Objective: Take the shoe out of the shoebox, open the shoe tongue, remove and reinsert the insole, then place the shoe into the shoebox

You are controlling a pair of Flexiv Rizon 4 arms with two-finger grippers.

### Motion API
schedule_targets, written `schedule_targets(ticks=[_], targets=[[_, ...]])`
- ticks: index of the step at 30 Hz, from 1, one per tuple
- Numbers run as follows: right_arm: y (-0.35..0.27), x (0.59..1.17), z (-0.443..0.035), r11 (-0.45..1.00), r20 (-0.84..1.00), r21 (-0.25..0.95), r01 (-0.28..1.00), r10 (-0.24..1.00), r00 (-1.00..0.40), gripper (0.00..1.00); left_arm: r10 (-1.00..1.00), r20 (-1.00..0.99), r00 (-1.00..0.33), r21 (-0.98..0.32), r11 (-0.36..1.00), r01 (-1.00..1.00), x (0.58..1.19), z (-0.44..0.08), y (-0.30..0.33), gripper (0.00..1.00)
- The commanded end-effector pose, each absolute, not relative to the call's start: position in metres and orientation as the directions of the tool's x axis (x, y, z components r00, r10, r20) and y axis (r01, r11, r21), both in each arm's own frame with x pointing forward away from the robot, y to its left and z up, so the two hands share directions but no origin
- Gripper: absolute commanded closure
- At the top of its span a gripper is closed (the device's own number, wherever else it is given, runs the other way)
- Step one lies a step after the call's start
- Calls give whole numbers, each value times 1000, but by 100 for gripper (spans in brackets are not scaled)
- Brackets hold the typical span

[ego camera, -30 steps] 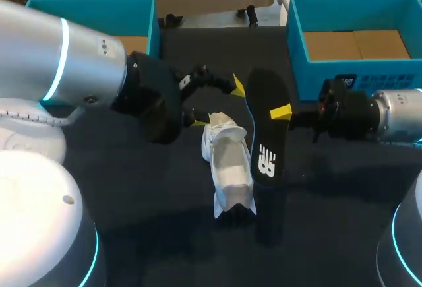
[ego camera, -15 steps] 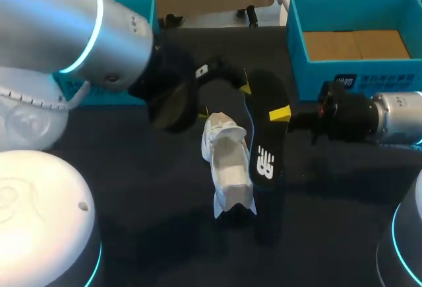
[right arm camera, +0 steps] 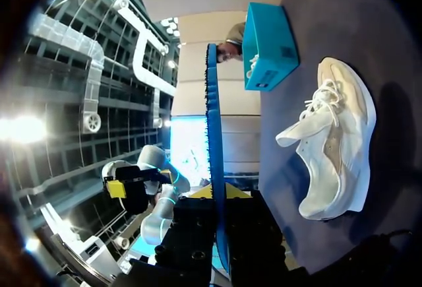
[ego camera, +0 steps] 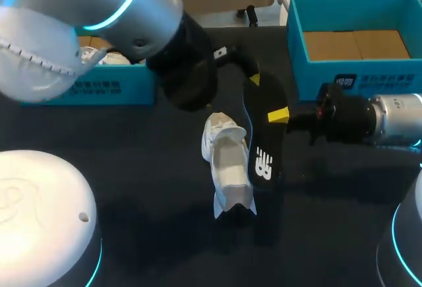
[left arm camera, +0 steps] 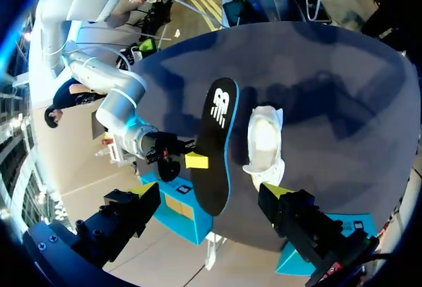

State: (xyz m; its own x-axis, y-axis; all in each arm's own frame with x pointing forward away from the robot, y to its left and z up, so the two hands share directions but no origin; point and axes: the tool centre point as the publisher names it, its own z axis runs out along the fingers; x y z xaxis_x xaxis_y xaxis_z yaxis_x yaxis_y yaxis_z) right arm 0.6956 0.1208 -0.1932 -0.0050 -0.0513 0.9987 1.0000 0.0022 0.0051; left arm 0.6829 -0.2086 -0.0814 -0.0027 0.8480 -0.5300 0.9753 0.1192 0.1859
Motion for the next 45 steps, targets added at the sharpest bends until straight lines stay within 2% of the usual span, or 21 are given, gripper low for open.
schedule_targets(ticks=[1,10,22,29,45], targets=[[120,698,-193,6,999,4,1000,-48,-4,100,924,-380,-41,186,120,975,686,-81,-217,0],[120,704,-192,19,999,2,1000,-46,-1,100,932,-360,-34,195,111,974,685,-82,-219,0],[121,703,-194,17,999,1,1000,-51,0,100,966,-207,-153,100,177,979,690,-85,-240,0],[122,703,-194,21,999,-2,1000,-49,3,100,975,-156,-155,48,165,985,696,-90,-249,0],[124,702,-197,22,999,-2,1000,-51,3,100,988,-100,-115,56,121,991,702,-88,-255,0]])
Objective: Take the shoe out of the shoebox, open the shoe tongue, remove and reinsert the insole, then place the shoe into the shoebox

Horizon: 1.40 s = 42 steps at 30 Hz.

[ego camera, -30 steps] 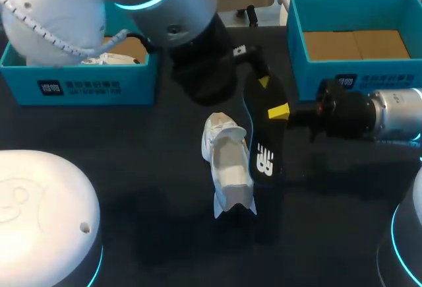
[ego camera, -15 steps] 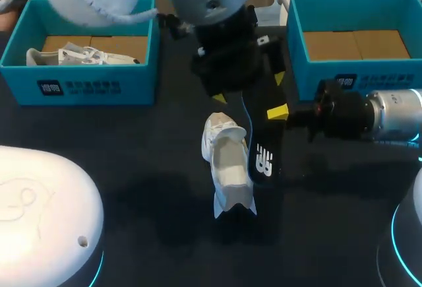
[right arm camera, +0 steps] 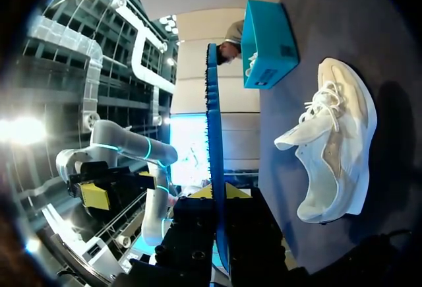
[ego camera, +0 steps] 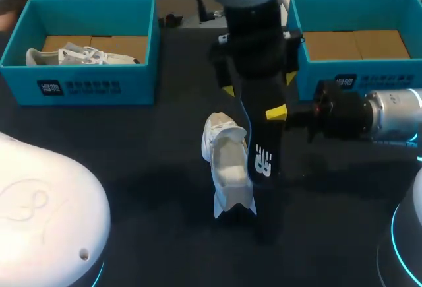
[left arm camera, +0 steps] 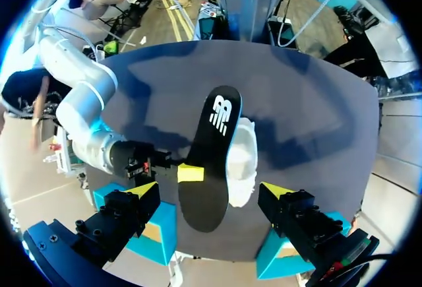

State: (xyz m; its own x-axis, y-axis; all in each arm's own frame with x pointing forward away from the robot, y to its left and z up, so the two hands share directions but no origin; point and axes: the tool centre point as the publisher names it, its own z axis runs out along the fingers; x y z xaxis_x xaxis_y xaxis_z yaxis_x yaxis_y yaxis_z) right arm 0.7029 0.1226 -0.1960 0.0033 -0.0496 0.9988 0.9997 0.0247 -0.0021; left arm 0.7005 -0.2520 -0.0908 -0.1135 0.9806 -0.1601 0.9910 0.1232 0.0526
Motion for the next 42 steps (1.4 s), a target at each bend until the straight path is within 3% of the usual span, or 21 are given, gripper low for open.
schedule_targets(ticks=[1,25,42], targets=[[124,702,-197,22,999,-1,1000,-51,2,100,989,-99,-114,57,120,991,703,-88,-255,0],[128,702,-194,46,999,6,999,-42,-4,100,990,-92,-108,49,113,992,722,-100,-269,0],[119,701,-189,37,1000,7,999,-26,-6,100,885,-462,-56,26,76,997,723,-96,-249,0]])
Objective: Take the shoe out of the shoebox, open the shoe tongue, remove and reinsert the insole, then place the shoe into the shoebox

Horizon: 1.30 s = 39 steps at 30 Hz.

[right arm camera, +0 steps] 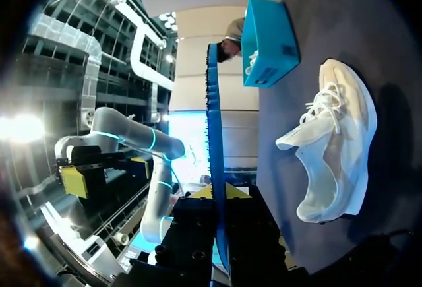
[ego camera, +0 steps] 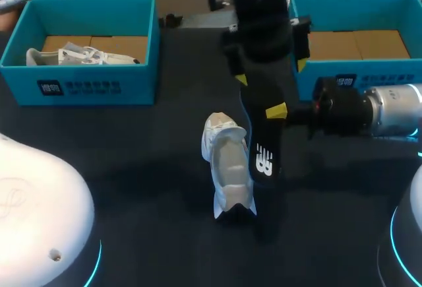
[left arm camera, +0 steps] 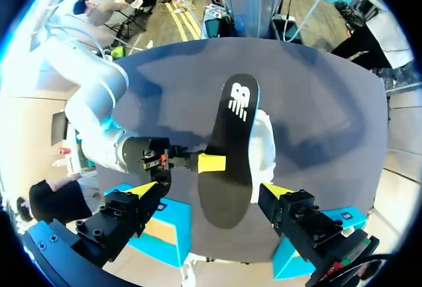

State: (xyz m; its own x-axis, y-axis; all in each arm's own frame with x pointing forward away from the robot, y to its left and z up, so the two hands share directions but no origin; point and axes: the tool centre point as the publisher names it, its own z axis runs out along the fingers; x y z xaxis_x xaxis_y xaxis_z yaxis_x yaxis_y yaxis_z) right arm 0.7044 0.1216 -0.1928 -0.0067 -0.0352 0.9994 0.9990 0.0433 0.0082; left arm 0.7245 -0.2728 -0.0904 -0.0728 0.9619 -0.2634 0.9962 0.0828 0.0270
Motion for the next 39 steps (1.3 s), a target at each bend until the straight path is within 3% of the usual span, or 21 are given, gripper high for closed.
schedule_targets(ticks=[1,17,39], targets=[[119,701,-189,37,1000,7,999,-25,-6,100,878,-474,-59,20,78,997,723,-95,-247,0],[114,696,-186,17,1000,0,1000,-17,1,100,683,-729,-47,17,87,996,712,-96,-218,0],[117,697,-186,27,1000,8,1000,-22,-8,100,699,-709,-100,-18,124,992,712,-106,-217,0]])
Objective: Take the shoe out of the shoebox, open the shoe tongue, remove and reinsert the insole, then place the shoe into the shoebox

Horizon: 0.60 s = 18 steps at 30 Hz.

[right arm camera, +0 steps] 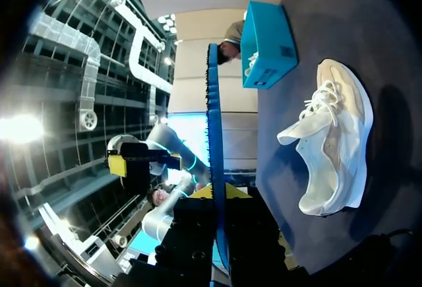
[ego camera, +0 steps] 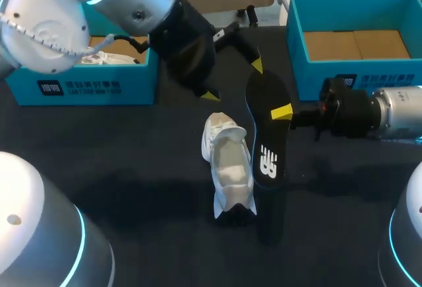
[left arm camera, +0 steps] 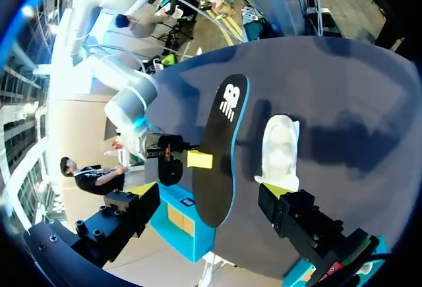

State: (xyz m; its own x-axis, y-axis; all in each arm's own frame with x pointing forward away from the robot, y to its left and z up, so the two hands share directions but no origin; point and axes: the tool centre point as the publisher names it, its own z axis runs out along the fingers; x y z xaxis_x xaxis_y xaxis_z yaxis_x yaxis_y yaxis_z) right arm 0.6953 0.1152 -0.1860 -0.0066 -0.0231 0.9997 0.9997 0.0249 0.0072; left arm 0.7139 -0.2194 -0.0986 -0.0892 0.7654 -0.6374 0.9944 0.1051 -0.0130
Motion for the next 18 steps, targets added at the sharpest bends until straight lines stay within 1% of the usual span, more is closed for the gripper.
schedule_targets(ticks=[1,2,3,5,8,18], targets=[[117,697,-185,25,1000,10,1000,-22,-9,100,672,-735,-91,-6,127,992,714,-111,-219,0],[116,696,-184,23,1000,11,1000,-20,-11,100,667,-742,-72,-4,104,995,713,-118,-218,0],[116,696,-184,21,1000,13,1000,-19,-12,100,651,-752,-105,-29,125,992,713,-121,-218,0],[115,696,-183,18,1000,15,1000,-17,-15,100,641,-763,-78,4,126,992,714,-129,-217,0],[114,696,-182,16,1000,17,1000,-15,-17,100,604,-788,-122,-53,132,990,712,-132,-216,0],[110,697,-183,10,1000,16,1000,-15,-16,100,422,-903,-77,-17,144,989,717,-141,-208,0]])
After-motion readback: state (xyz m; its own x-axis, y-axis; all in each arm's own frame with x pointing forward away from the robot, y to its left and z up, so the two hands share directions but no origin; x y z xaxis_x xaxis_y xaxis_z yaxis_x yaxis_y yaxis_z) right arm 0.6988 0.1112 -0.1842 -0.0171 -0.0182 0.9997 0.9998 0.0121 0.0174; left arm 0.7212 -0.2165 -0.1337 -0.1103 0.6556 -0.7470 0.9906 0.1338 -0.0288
